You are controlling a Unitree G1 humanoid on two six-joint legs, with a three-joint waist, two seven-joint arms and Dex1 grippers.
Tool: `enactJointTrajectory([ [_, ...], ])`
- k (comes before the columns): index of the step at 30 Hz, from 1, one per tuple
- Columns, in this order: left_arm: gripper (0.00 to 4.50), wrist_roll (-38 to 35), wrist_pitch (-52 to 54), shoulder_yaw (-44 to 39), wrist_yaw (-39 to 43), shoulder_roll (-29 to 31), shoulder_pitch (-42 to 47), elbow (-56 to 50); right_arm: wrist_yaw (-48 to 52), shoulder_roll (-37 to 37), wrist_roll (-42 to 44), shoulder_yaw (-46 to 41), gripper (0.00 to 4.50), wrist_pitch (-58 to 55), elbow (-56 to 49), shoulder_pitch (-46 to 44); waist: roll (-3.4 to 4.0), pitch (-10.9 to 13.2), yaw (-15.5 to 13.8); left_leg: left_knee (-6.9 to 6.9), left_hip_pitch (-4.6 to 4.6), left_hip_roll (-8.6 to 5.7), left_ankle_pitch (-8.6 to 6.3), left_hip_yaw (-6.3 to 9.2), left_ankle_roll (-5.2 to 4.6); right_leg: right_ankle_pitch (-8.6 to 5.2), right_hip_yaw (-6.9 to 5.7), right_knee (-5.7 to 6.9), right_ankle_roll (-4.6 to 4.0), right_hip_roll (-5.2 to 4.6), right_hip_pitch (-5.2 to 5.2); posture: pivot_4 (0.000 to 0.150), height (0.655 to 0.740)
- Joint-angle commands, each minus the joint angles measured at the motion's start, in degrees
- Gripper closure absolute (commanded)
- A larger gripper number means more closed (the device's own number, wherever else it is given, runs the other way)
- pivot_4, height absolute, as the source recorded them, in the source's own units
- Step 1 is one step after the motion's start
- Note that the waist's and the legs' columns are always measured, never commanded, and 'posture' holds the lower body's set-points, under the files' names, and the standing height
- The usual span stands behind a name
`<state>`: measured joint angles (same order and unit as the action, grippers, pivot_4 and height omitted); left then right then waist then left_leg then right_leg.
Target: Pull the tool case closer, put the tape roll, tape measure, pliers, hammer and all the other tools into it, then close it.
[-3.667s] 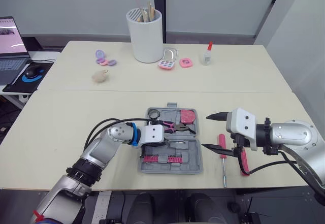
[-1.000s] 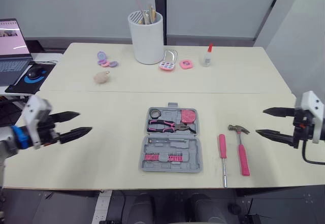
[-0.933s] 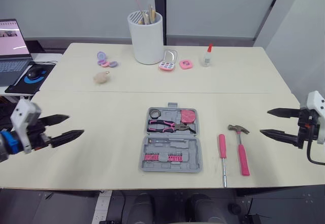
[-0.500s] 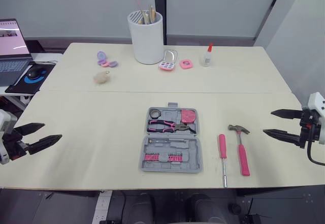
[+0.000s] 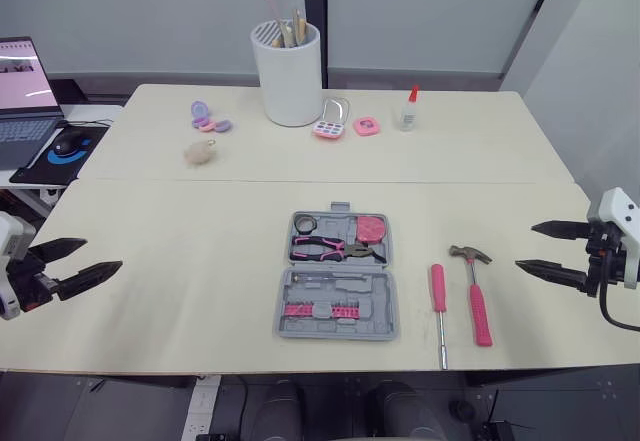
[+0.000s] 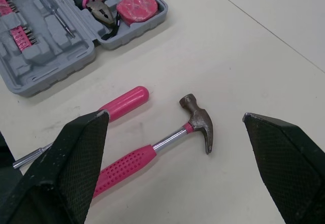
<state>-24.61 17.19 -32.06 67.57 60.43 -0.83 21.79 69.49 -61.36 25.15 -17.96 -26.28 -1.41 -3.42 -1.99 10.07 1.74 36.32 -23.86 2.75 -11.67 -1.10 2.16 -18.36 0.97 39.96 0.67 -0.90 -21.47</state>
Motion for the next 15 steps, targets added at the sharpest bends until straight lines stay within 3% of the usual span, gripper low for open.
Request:
enactJointTrajectory([
  [1,0.03,-0.51,0.09,-1.39,-0.45,0.68,0.13,-2.54,-0.48,-0.48,-0.23,-1.52,0.00,1.08,-1.10,-0.09,0.00,0.00,0.01,0.00,0.00,0.00,0.00,0.00,0.00,0.00,0.00,0.00,0.00,0.00,0.00,0.150,0.7400],
  [15,0.03,-0.50,0.36,-0.93,-0.44,0.94,0.57,-3.00,0.16,-0.11,-2.07,-1.22,0.00,5.17,2.00,0.96,0.00,0.00,-0.01,-0.02,0.01,-0.01,0.00,-0.05,0.00,0.00,0.02,-0.01,0.00,-0.01,-0.01,0.150,0.7400],
])
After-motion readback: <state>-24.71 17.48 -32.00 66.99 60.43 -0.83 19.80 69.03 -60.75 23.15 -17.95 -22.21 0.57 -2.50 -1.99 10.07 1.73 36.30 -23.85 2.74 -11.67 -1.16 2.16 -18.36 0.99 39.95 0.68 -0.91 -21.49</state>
